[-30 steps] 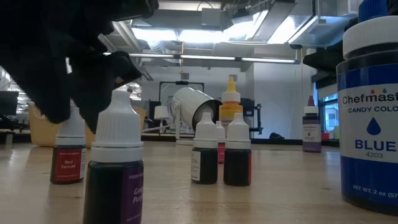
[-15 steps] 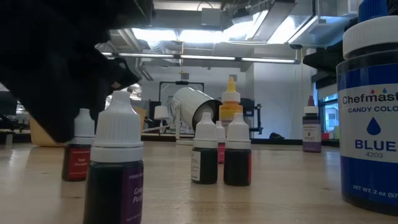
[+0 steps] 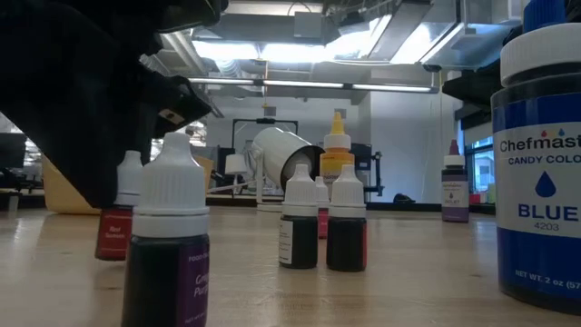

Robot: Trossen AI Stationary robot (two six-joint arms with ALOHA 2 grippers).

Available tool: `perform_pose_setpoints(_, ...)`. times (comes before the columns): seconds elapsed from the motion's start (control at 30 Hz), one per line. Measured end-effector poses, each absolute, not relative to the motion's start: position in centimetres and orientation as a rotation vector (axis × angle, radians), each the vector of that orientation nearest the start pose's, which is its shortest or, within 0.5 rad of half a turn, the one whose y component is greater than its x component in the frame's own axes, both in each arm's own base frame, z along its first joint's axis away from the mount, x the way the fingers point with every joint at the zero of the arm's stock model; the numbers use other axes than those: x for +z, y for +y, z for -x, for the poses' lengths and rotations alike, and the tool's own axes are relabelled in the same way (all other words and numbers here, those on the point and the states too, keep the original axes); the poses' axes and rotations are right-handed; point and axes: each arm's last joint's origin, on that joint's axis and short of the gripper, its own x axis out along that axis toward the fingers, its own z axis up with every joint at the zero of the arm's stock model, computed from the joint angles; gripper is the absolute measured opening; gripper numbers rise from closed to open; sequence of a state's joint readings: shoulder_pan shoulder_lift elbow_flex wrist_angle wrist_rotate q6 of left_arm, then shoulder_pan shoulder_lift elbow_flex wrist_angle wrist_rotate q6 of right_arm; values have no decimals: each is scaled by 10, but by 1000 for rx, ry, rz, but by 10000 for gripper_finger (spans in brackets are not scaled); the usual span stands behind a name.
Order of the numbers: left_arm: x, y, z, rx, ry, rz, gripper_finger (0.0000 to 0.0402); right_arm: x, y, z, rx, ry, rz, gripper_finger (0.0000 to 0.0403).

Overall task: Pick & Place food coloring
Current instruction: Put the left small red food coloring bottle into the bin

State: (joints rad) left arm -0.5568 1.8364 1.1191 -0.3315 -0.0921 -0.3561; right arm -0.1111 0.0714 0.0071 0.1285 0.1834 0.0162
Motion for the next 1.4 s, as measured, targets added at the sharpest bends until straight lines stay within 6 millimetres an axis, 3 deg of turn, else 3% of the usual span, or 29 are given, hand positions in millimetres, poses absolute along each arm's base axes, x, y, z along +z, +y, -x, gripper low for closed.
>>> perform_pose_setpoints(0.13,176,-182,-302,-155,1055,44,45,173,-16,-100,-294,-67,-19,62)
perform_pose_setpoints(0.33,222,-159,-275,69,1008,92,3,173,-16,-100,-294,-67,-18,62)
perform_pose_setpoints(0.47,247,-143,-255,192,979,116,3,173,-16,-100,-294,-66,-17,62)
perform_pose_setpoints(0.6,261,-139,-249,227,911,175,3,173,-16,-100,-294,-66,-18,62)
perform_pose_setpoints(0.77,266,-140,-254,264,804,191,3,173,-16,-100,-294,-66,-17,62)
perform_pose_setpoints(1.1,267,-141,-255,292,760,147,17,173,-16,-100,-294,-67,-18,62)
perform_pose_setpoints(1.23,268,-143,-254,306,735,137,59,173,-16,-100,-294,-66,-18,62)
perform_pose_setpoints(1.4,267,-148,-259,312,686,144,139,173,-16,-100,-294,-66,-18,62)
